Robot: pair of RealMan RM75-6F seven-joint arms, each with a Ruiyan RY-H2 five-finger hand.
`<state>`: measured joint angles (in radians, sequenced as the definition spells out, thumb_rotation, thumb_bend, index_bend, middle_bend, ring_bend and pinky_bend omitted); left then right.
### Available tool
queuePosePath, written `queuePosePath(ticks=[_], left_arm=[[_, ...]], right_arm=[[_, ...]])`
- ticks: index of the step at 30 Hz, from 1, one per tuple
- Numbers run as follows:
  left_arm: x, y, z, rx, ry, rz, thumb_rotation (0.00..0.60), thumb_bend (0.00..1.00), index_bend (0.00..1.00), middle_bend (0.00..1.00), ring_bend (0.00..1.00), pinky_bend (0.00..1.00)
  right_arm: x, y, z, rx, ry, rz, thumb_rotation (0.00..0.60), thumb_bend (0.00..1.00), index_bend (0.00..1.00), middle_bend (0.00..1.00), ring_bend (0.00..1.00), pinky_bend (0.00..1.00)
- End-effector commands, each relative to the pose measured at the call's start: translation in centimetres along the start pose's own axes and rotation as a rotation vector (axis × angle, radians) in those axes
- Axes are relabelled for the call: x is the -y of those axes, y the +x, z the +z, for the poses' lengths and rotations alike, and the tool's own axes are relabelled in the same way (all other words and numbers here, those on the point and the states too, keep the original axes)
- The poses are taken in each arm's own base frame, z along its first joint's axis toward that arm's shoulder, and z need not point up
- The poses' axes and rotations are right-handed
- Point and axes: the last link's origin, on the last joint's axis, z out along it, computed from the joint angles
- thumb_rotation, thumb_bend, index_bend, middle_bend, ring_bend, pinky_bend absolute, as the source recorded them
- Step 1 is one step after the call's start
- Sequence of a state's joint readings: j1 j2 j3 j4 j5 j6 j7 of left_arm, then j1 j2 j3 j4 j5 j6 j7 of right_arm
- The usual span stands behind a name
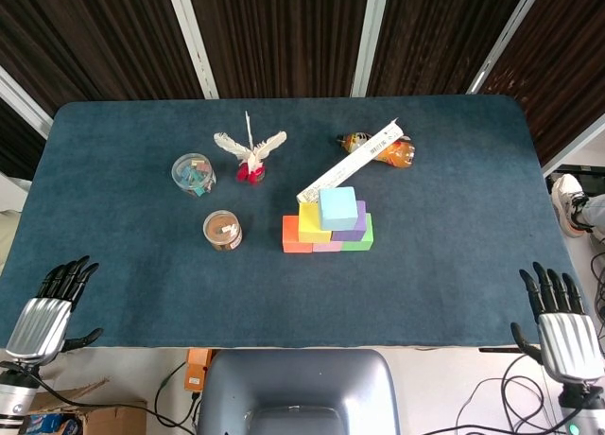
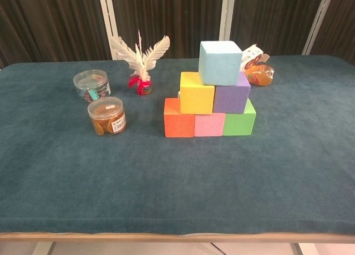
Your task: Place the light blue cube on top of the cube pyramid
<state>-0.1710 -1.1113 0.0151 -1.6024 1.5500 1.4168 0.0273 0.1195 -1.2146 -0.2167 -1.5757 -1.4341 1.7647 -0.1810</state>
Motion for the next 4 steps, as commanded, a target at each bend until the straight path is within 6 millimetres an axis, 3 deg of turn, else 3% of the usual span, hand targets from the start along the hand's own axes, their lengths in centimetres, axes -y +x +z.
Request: queuePosePath(ticks=[1,4], left_arm=[[-0.09,0.02,0.07,-0.006,-0.002,0.005,0.6,0.05,0.0,0.0,0.0,0.1],[-0.18,-0.11,0.1,-0.003,-0.002,0.008,0.6,0.05,0.0,0.0,0.0,0.1]], right_arm=[[-0.16,-0.21,-0.08,0.0,0.009,0.026,0.6,0.27,0.0,0.0,0.0,0.0],[-0.24,-0.34,0.03,0.025,0.014,0.039,0.6,0.27,0.0,0.0,0.0,0.0]])
